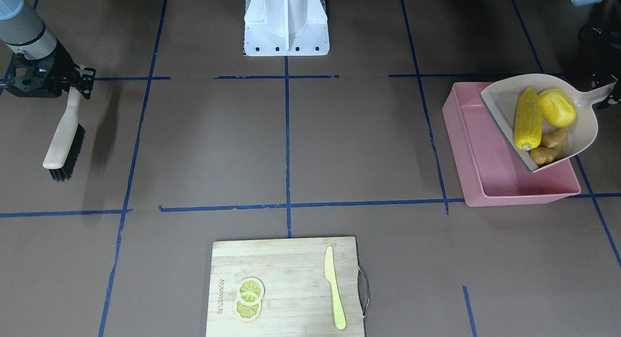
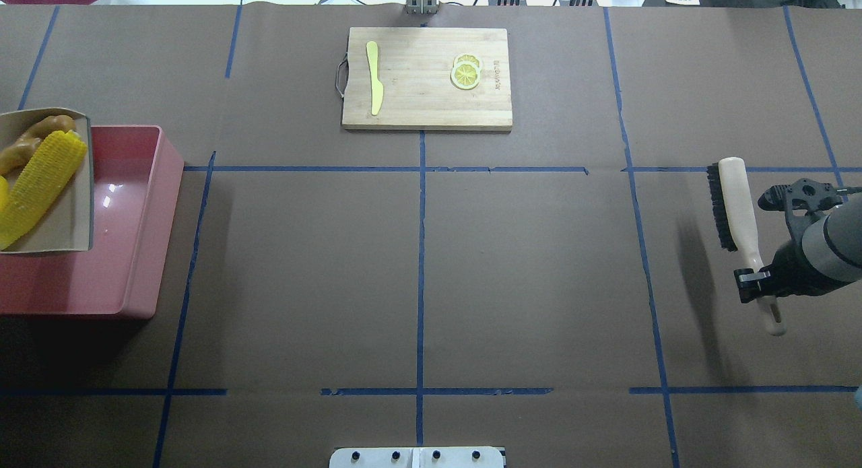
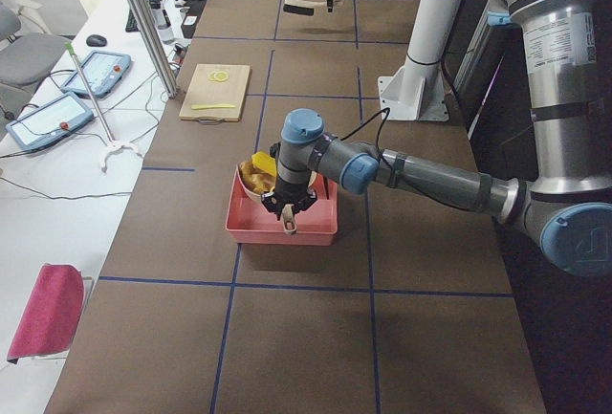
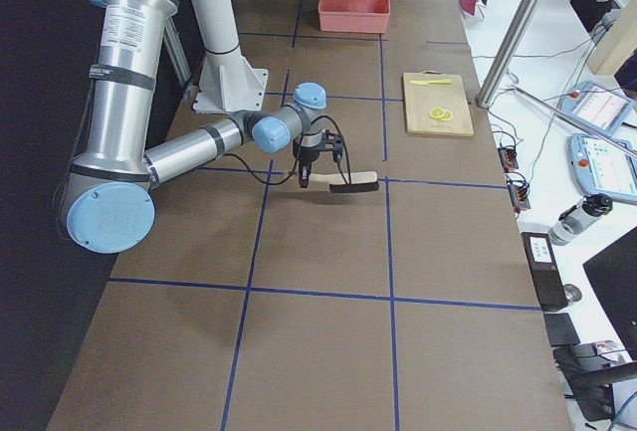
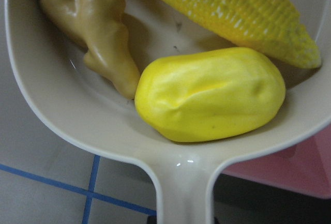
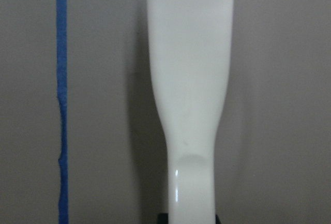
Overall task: Sweep and dump trash into bin
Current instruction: 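Tilt the dustpan with the left gripper to dump the items into the bin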
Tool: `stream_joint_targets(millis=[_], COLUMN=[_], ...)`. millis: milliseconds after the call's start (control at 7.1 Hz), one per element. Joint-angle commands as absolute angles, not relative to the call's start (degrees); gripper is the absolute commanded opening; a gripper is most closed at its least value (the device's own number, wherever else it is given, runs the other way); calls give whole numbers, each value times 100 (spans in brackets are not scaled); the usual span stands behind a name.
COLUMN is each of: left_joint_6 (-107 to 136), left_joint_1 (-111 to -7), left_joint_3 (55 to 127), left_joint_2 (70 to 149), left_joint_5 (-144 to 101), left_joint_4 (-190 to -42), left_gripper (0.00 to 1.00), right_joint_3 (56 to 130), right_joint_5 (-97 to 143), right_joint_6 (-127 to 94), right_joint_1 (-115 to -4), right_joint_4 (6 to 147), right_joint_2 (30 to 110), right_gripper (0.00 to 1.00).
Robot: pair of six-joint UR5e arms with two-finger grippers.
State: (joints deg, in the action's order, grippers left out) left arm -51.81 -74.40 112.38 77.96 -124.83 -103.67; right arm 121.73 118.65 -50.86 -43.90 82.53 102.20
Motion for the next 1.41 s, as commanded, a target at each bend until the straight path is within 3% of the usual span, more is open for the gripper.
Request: stream_joint_targets(millis=[0, 422, 1267], left_joint_6=[-5553, -6578, -8042], left_joint_1=[-7575, -7568, -7226], left_joint_3=[11153, 11232, 11574], left_joint_2=[7787, 7875, 8587], left_joint_5=[-12419, -11562, -9853], left_joint_4=[-10336, -10223, -8711], left_gripper=[1, 1, 2], right_joint_3=[12121, 11533, 11443], right_joint_5=[11874, 12365, 12498], right_joint_6=[-4861, -4922, -4931], right_joint_1=[-4412, -4806, -4843], right_joint_4=[8253, 7027, 6970], right_joint_2=[10502, 10775, 10784], right_gripper=[0, 0, 0])
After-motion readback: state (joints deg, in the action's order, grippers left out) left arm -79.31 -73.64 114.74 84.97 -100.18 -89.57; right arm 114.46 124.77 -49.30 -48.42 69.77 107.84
